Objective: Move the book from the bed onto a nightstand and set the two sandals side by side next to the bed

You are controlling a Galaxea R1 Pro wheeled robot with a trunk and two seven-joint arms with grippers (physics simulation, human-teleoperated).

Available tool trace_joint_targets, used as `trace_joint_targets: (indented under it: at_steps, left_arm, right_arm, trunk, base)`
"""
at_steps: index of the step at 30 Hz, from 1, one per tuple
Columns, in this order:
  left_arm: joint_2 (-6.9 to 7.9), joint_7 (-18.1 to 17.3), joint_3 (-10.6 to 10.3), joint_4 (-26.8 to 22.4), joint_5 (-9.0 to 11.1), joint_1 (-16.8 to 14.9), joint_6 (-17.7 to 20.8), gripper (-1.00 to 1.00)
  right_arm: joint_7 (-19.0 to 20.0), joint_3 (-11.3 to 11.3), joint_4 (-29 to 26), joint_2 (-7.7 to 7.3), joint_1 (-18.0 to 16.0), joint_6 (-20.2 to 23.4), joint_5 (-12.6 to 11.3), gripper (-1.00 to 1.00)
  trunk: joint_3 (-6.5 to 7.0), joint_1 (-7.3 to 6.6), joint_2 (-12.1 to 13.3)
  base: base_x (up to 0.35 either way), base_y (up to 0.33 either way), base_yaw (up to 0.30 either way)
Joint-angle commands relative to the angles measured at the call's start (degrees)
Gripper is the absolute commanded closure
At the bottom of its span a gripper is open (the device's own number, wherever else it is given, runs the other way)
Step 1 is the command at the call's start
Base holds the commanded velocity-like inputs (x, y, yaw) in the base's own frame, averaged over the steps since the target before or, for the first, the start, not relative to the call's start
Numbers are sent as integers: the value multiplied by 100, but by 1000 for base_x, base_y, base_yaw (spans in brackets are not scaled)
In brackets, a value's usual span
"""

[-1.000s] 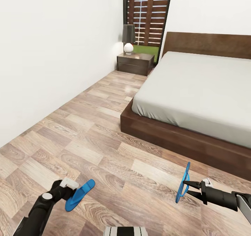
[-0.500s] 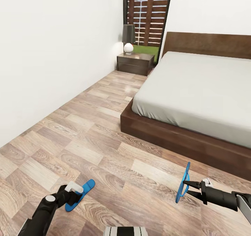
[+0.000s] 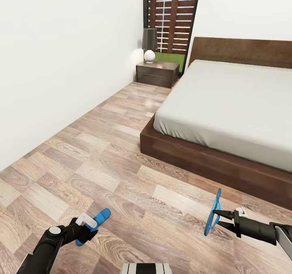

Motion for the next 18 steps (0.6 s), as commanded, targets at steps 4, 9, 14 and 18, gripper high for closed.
trace_joint_targets:
  at_steps: [4, 9, 14, 18]
  left_arm:
    - [-5, -29, 11, -10, -25, -3, 30, -100]
    - [-10, -27, 11, -10, -24, -3, 30, -100]
    - [-11, -27, 11, -16, -19, -3, 30, -100]
    - [-12, -27, 11, -18, -19, -3, 30, -100]
  right_arm:
    - [20, -6, 4, 0, -3, 21, 9, 100]
    - [19, -6, 2, 0, -3, 21, 7, 100]
    - [21, -6, 2, 0, -3, 21, 9, 100]
    - [22, -6, 3, 0, -3, 21, 9, 100]
  trunk:
    - [-71, 7, -6]
    - [-182, 20, -13]
    - [-293, 32, -19]
    - [-381, 43, -25]
  base:
    - [0, 0, 0]
    - [0, 0, 0]
    - [0, 0, 0]
    - [0, 0, 0]
